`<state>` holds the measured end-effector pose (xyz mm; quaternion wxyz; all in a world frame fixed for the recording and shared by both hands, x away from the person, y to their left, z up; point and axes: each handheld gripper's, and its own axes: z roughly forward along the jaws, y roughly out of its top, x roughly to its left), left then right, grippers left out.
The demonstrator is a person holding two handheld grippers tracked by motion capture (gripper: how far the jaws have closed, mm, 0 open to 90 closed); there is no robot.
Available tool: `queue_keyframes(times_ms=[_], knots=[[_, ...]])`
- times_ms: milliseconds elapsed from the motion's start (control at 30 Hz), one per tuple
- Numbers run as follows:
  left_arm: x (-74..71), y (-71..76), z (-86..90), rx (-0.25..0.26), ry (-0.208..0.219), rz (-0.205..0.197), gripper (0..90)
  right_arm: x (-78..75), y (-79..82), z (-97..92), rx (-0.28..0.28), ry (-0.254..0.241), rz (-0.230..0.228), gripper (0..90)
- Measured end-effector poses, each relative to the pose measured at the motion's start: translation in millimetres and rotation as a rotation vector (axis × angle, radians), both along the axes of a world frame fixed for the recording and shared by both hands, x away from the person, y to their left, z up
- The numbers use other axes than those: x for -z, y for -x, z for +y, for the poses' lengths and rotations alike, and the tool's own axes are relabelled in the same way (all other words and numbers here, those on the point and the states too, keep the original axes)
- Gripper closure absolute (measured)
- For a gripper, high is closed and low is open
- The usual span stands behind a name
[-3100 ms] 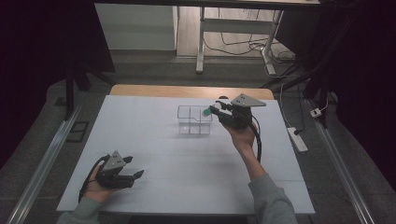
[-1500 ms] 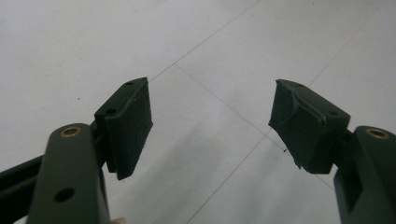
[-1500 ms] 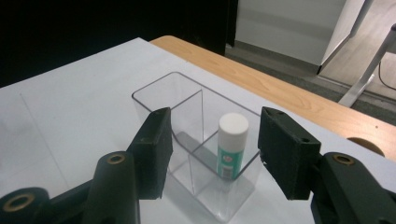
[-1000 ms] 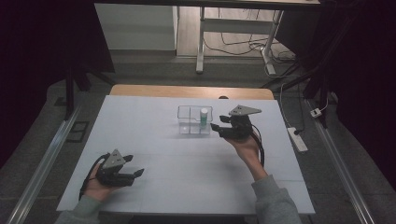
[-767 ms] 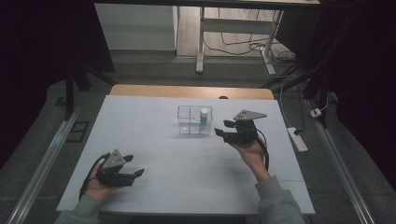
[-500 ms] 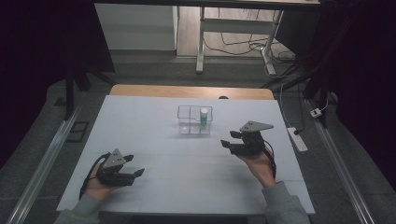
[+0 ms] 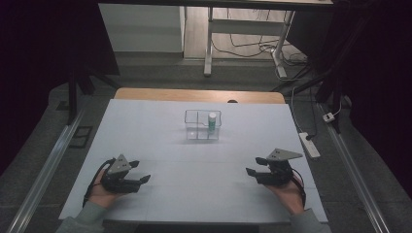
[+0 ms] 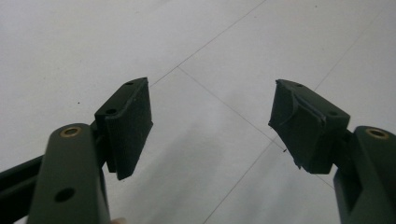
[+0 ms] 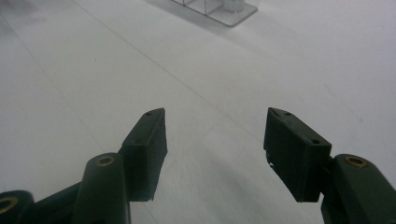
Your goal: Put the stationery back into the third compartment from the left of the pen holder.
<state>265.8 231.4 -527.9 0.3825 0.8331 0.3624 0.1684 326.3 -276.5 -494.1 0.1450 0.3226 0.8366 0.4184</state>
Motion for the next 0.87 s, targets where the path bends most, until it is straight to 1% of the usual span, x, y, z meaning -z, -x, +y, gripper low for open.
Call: queue_keyframes(times_ms=[133,233,367,867], knots=[[-0.1,0.0,0.1,-0.002,0.0,0.001,28.8,5.2,1.8,-10.1,0.005,0.015,-0.005,38.4],[-0.1,0.0,0.3,-0.004,0.0,0.002,28.8,8.2,1.1,-12.6,0.01,0.027,-0.001,38.0],[-0.1,-0.1,0.9,-0.006,0.001,0.002,28.8,8.4,1.4,-11.6,0.002,0.034,-0.004,37.6],[0.0,-0.9,2.4,-0.017,0.006,0.004,28.9,8.4,2.2,-10.7,-0.003,0.042,-0.007,37.0]])
